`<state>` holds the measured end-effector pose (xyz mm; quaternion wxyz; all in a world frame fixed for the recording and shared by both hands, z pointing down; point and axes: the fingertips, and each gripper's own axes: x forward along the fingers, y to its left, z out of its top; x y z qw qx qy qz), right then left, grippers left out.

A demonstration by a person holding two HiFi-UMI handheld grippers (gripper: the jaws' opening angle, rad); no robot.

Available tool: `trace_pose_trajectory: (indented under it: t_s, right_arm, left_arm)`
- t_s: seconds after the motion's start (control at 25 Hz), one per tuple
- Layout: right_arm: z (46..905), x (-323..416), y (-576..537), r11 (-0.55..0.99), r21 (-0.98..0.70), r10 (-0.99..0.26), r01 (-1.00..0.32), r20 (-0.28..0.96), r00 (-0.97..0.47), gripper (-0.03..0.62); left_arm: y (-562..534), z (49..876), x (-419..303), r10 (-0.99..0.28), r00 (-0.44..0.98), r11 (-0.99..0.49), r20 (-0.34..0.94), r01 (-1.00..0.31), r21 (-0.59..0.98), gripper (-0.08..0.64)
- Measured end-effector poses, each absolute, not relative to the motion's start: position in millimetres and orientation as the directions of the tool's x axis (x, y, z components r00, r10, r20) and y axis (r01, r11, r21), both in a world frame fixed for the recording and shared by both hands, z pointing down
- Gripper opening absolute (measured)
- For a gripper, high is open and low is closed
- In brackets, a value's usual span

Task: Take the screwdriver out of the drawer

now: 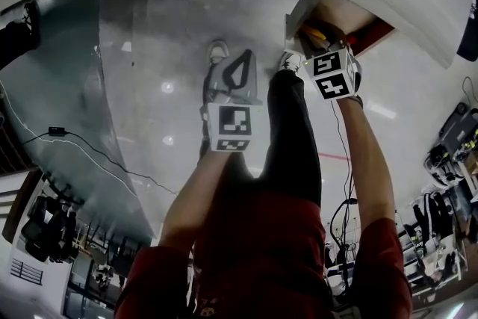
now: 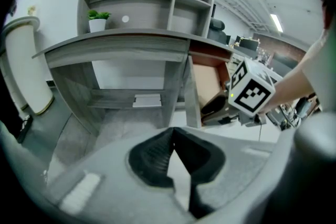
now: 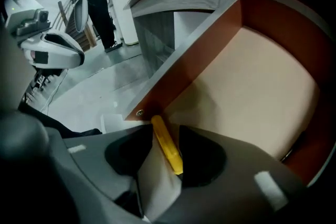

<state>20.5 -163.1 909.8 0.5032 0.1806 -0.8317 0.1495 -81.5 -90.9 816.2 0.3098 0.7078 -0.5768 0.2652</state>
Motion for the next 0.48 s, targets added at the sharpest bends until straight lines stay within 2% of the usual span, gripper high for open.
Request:
trace_pose_trajectory:
  t_s: [0.08,0.28,0.4,0.48]
  right_arm:
    - [913.7,18.6,-163.8,0.924,-0.023,-0.143,-0.383,0.905,-0.401,0.156]
    - [918.9,18.5,-160.4,0.989,0.143,-0.144,-0.024,0.944,-0.297,0.152]
    - [918.5,22.1,-156.5,0.976,0.18,-0.144,0.12,0.954,-0.264,0.149]
    - [919.6,22.5,-151.9,0.976,0.165,-0.125,0.144,0.959,-0.255,0.075]
  left_arm:
    - [-89.6,819.5,-83.5,-0.652,0.194,-0.142,0.733,-0.981,0.133,-0.003]
    - [-89.5,822.2,-91.7,-0.654,0.188,-0.133,0.733,-0.982,0.134,-0.003]
    - [-90.8,820.8,-94.5,-0.656,0.184,-0.125,0.732,-0.983,0.136,-0.003]
    - [-92.2,820.5,-95.6,-0.657,0.184,-0.121,0.731,-0.983,0.139,-0.003]
